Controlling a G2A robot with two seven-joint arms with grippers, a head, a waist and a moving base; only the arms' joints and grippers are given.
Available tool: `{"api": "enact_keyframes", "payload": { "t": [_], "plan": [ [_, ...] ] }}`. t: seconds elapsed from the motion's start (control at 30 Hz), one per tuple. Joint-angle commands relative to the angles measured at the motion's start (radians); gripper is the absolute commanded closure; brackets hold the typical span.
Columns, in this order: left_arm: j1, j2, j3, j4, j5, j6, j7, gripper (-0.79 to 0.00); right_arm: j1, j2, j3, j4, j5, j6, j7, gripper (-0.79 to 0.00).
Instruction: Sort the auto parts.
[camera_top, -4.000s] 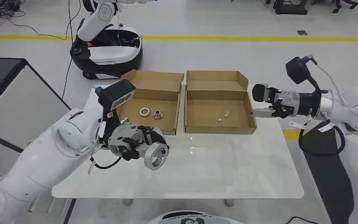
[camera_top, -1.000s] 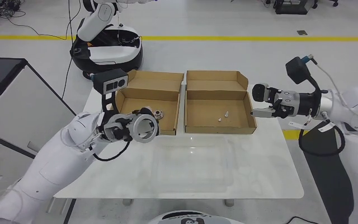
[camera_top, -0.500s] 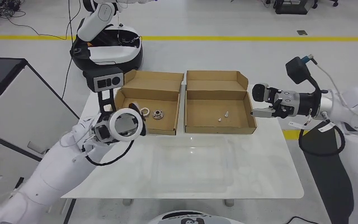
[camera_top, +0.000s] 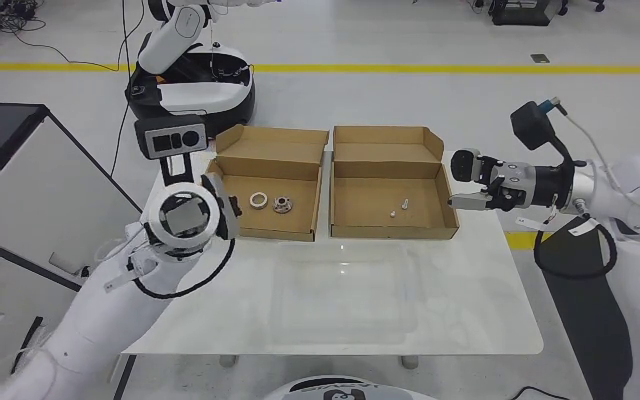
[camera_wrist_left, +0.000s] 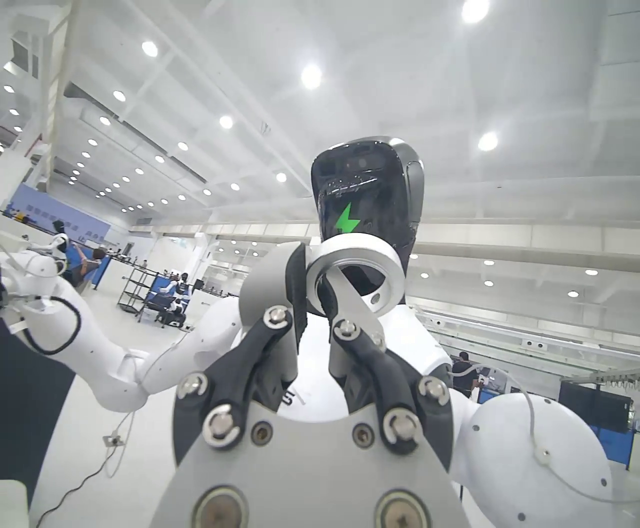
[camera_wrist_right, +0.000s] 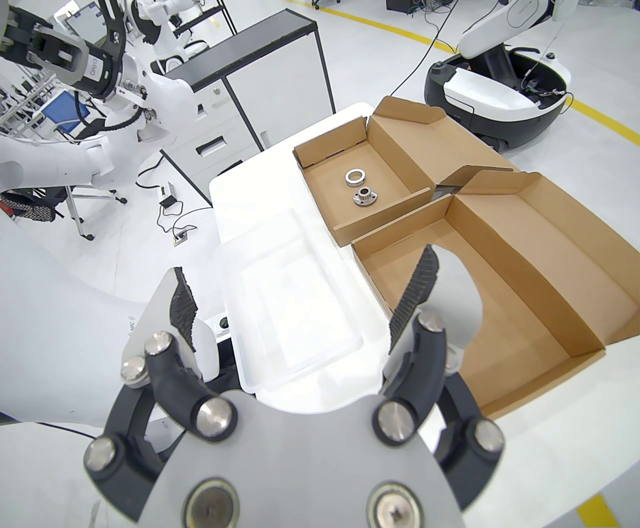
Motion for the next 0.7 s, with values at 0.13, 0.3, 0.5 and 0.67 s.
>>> {"api": "enact_keyframes", "payload": {
  "t": [0.13,0.3,0.5,0.67],
  "plan": [
    [0.04,-0.006,-0.052,0.063,0.162,0.02,-0.02,0.0,0.0,0.0,0.0,0.0,0.0,0.0,0.0,-0.785],
    [0.069,-0.009,-0.078,0.067,0.235,0.024,-0.019,0.0,0.0,0.0,0.0,0.0,0.0,0.0,0.0,-0.785],
    [0.095,-0.021,-0.083,0.04,0.168,0.019,-0.004,0.0,0.0,0.0,0.0,0.0,0.0,0.0,0.0,-0.785],
    [0.108,-0.032,-0.093,0.023,0.074,0.016,-0.015,0.0,0.0,0.0,0.0,0.0,0.0,0.0,0.0,-0.785]
  ]
}}
